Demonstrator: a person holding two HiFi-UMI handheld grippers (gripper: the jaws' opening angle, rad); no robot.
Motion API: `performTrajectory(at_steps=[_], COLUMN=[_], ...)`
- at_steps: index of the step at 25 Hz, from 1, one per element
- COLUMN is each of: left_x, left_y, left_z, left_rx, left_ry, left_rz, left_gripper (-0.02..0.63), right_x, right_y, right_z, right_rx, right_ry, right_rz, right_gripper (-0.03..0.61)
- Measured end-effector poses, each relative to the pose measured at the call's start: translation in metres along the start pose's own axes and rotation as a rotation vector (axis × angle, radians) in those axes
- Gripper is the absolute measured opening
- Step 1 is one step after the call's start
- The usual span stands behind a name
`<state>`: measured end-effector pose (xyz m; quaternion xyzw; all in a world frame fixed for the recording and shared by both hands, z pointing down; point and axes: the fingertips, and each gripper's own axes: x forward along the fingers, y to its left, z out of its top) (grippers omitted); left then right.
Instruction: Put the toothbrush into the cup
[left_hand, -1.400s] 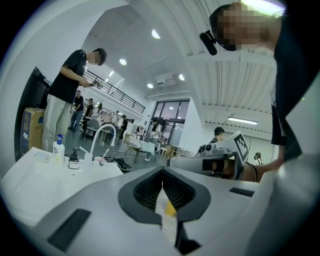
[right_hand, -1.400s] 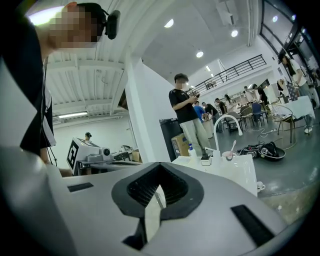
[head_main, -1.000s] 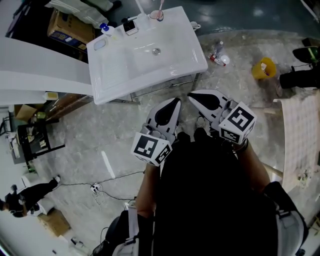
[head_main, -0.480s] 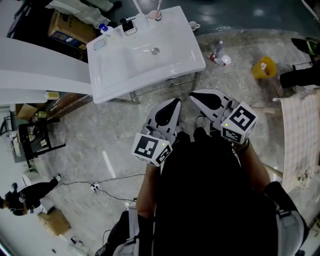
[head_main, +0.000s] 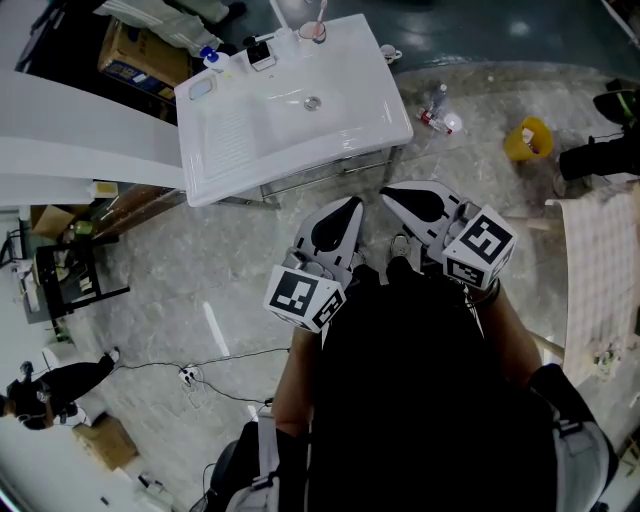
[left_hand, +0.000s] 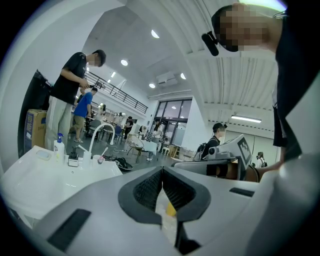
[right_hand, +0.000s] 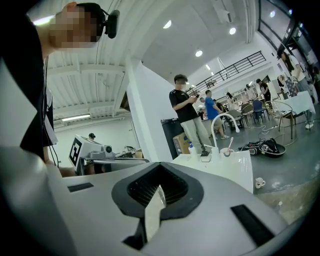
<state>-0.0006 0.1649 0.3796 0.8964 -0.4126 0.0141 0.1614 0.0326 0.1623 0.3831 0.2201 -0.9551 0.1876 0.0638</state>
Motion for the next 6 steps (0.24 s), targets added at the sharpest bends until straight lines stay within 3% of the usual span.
performTrajectory(at_steps=[6], left_x=[0.0021], left_y=[0.0056], left_z=[-0.0005], left_rx=[0.005], left_ry=[0.006], left_rz=[-0.011], left_gripper=[0.011], right_x=[0.0064], right_y=[-0.0024], right_z=[0.0023], right_rx=[-0.012], right_ry=[0.004], right_rz=[-0.004], right_gripper=[0.014])
